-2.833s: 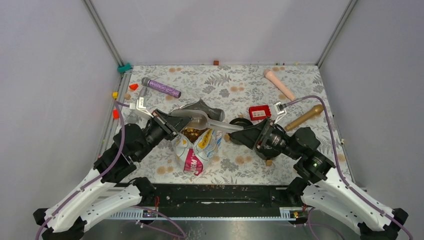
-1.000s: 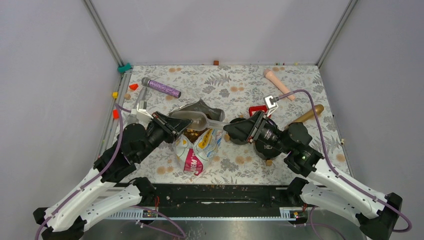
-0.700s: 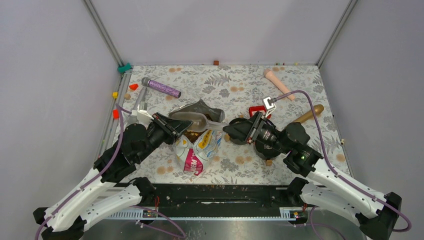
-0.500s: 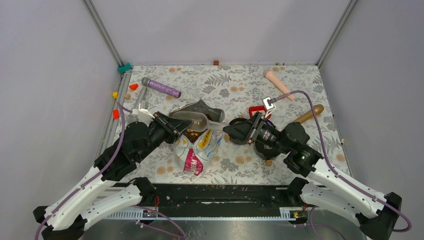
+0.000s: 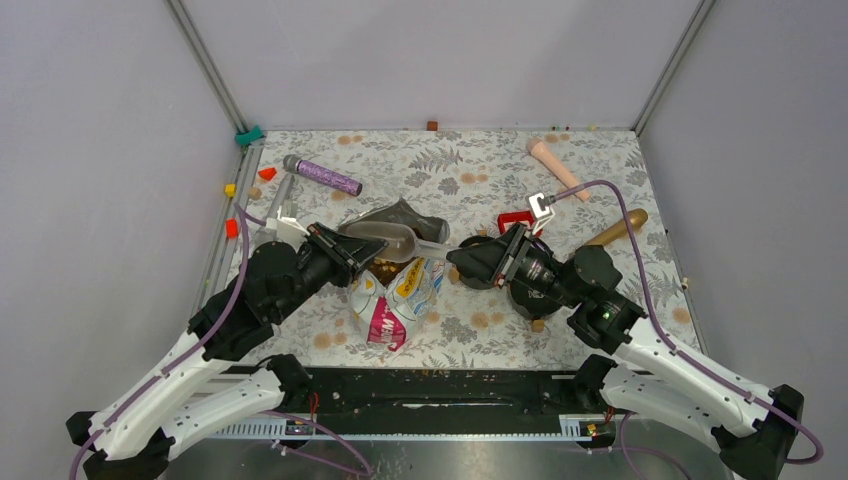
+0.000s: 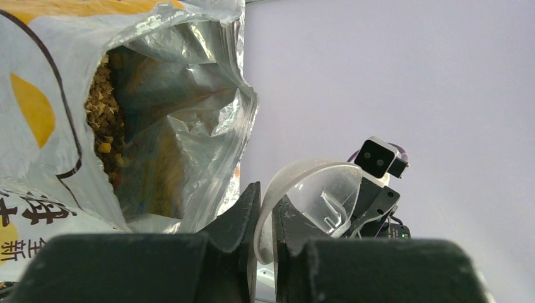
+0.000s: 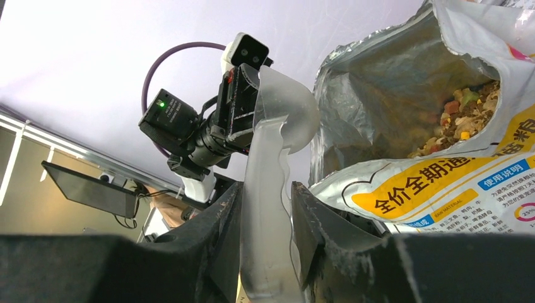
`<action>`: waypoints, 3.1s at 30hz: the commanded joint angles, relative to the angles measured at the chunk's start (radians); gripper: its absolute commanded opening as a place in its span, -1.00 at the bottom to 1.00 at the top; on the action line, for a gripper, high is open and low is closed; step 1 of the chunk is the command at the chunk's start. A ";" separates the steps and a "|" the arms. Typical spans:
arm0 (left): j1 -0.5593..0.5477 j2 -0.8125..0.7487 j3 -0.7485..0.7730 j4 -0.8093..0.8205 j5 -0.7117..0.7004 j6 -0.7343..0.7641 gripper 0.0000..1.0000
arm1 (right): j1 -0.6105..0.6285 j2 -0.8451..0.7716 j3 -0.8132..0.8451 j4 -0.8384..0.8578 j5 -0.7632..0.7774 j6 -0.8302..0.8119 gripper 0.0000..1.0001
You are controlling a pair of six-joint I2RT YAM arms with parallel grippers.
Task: Serve the pet food
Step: Adjust the spatula, then collect the pet food from the pet food bag.
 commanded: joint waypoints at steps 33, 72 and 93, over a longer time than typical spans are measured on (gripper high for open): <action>-0.011 -0.024 0.030 -0.033 0.024 0.151 0.86 | 0.023 -0.072 -0.006 0.050 0.094 -0.028 -1.00; 0.093 0.397 0.451 -0.592 -0.279 0.630 0.25 | 0.022 0.257 0.683 -1.025 0.255 -0.323 -1.00; 0.110 0.365 0.362 -0.320 -0.088 0.784 -1.00 | 0.128 0.795 1.088 -1.374 0.630 -0.463 -1.00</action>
